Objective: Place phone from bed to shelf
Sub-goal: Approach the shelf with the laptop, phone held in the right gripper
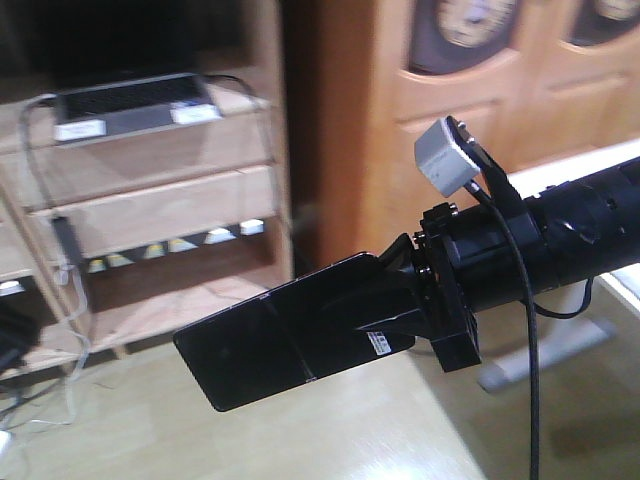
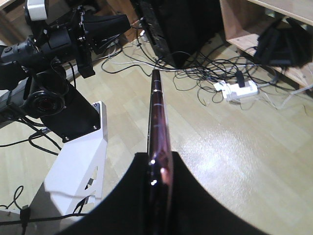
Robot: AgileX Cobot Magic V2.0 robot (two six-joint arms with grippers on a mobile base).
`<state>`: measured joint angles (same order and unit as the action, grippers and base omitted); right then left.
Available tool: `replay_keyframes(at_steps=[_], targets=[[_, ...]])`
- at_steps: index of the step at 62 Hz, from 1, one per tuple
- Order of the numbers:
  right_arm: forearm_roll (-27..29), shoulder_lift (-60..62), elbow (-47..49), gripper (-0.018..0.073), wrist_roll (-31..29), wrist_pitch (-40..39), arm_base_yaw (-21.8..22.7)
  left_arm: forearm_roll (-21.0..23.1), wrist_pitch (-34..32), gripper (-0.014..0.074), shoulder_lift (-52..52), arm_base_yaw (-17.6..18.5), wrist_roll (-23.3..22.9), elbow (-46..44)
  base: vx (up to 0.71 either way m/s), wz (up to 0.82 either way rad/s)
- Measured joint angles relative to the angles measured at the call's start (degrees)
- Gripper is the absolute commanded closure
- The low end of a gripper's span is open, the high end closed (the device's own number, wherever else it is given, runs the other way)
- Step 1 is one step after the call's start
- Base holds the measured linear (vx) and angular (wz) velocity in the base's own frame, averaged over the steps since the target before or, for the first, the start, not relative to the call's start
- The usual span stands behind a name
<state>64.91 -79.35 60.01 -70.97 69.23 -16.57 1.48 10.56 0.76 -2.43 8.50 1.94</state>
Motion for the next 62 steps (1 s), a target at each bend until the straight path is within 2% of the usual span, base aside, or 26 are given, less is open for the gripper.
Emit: replay_keyframes(at_steps=[33, 62], targets=[[0.00, 0.00, 0.00, 0.0561, 0.00, 0.00, 0.00, 0.00, 0.00, 0.0595, 0.00, 0.00, 0.00, 0.00, 0.33, 0.39], [0.00, 0.00, 0.00, 0.0561, 0.00, 0.00, 0.00, 0.00, 0.00, 0.0595, 0.00, 0.00, 0.00, 0.00, 0.31, 0.12]])
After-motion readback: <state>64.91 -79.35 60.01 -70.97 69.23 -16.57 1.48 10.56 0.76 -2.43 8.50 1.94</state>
